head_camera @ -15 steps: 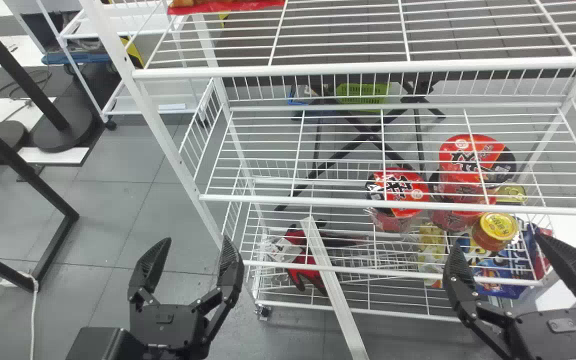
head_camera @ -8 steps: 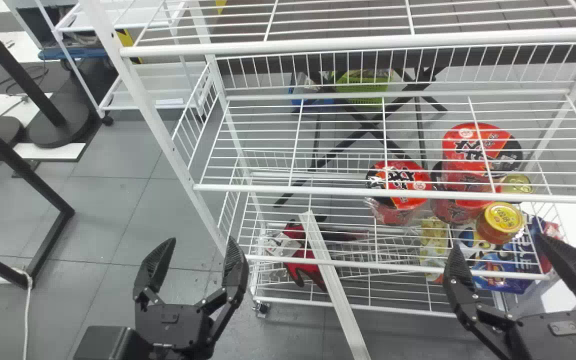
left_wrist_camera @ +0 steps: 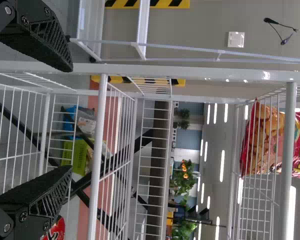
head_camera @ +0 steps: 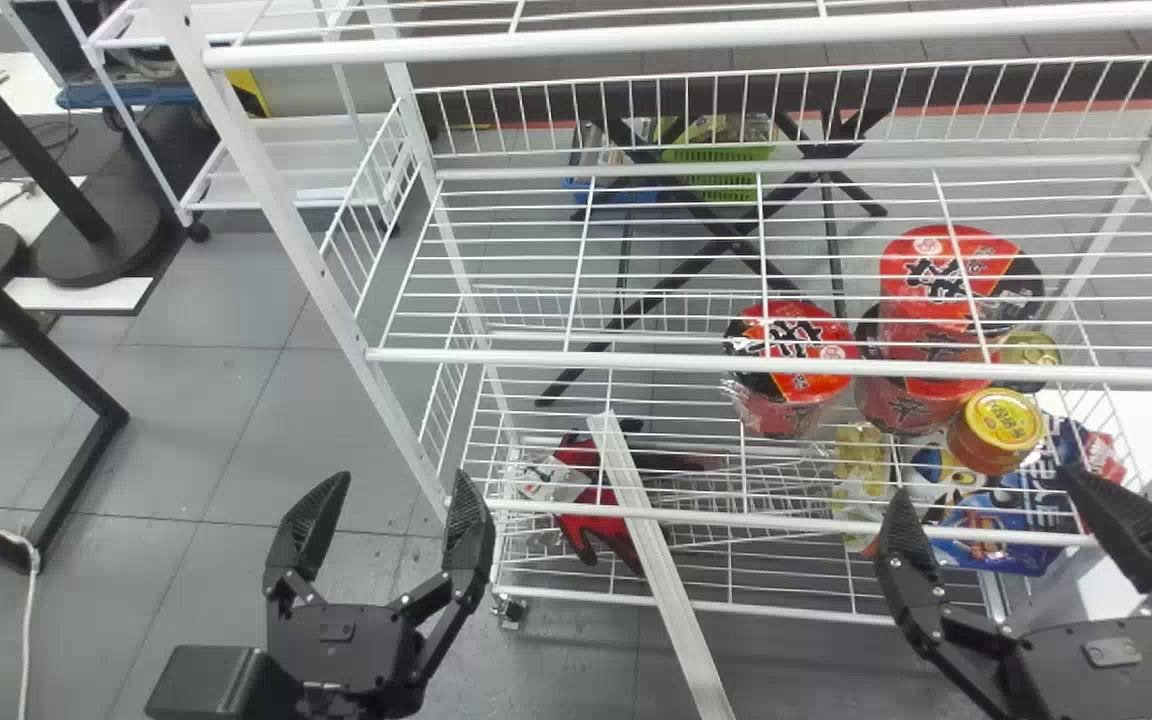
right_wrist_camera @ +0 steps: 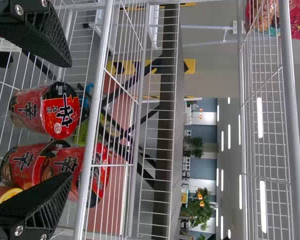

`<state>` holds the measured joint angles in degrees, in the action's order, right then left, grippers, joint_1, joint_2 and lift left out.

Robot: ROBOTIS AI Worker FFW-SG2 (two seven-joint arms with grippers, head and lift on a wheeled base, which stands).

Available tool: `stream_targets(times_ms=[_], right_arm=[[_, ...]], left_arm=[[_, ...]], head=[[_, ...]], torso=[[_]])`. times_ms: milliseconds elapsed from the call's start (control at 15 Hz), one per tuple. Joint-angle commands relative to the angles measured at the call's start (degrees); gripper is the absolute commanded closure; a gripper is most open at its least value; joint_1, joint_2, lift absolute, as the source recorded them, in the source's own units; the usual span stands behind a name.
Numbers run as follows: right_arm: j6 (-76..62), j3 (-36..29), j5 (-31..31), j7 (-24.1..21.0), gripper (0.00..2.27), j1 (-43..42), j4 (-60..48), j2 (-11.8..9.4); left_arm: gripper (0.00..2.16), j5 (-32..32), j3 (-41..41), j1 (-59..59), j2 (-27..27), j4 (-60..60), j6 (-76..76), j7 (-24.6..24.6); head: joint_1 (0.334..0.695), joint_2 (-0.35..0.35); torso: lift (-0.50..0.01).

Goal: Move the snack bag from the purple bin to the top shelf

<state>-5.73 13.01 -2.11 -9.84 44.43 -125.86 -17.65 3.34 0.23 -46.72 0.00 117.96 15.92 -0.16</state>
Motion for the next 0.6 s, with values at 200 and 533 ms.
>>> stream_targets(times_ms=[200,533], right_arm=[[0.1,0.0,0.0,0.0,0.01,-0.1,0.0,-0.1],[0.1,0.1,0.0,0.0,0.01,-0.2,0.1,-0.1]], left_arm=[[0.13,-0.2,-0.1,0.1,-0.1,0.1,-0.2,0.0],[0.13,-0.2,-0.2,0.1,-0.1,-0.3,-0.2,0.1]], head=[[0.695,0.137],[0.695,0.135]], torso=[[-0.407],[-0.427]])
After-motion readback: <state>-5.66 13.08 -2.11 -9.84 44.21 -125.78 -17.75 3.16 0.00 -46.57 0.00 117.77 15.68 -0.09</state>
